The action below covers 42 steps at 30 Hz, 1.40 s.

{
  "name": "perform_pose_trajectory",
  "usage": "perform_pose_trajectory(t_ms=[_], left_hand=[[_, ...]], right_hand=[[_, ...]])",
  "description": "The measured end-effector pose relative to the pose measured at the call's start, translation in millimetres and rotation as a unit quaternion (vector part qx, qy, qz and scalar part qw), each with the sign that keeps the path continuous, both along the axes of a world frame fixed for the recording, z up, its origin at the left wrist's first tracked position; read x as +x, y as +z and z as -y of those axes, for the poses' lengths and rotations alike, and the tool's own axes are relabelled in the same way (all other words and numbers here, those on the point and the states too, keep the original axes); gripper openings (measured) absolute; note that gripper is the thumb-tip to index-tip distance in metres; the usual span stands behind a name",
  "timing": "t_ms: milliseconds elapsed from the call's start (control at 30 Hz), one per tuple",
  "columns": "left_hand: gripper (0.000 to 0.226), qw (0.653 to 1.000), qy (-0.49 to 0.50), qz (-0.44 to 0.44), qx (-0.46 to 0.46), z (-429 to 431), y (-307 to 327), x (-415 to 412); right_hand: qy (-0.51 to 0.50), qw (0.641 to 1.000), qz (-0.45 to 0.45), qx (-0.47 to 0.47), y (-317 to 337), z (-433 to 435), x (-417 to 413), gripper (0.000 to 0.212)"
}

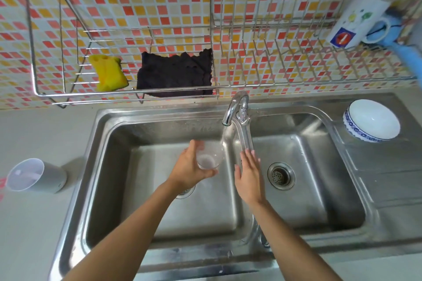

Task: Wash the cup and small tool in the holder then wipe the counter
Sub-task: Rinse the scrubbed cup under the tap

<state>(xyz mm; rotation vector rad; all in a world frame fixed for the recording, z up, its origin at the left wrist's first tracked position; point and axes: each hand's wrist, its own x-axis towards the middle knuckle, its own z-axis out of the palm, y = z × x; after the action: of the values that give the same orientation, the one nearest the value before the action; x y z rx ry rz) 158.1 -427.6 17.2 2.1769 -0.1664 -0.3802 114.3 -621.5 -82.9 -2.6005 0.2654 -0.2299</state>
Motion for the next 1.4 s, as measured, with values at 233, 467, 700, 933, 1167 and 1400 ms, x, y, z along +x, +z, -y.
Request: perform_pose_trajectory(t_ms=[233,467,700,933,1167,1400], left_hand=[[0.078,0.993,-0.006,-0.015,0.113,-17.8,-18.5,-5.4],[0.078,0.936,-0.051,-0.010,0.349,-25.5,-27.9,-6.3],[0.077,0.870,-0.089,0.043,0.483,-32.0,-30.3,-10.0],[0.075,0.822,-0.115,0.091,0.551,-37.0,-24.5,-8.8],[0.066,0.737,-0.221,0.159,0.619,-30.8,-11.6,-12.2],[0.045,0.686,-0.264,0.220,0.641,-31.1,-17.7,-19.4]], right_hand=[[0.049,0.985,-0.094,-0.135,-12.6,2.0,-20.2,0.079],[0.051,0.985,-0.101,-0.131,-8.0,0.3,-20.6,0.084],[0.048,0.984,-0.095,-0.141,-13.0,-1.1,-20.9,0.062],[0.041,0.986,-0.079,-0.143,-14.8,-2.4,-20.7,0.058],[0.046,0.986,-0.075,-0.141,-14.9,-0.9,-21.7,0.056],[0.044,0.986,-0.073,-0.143,-16.7,-1.0,-22.2,0.056]])
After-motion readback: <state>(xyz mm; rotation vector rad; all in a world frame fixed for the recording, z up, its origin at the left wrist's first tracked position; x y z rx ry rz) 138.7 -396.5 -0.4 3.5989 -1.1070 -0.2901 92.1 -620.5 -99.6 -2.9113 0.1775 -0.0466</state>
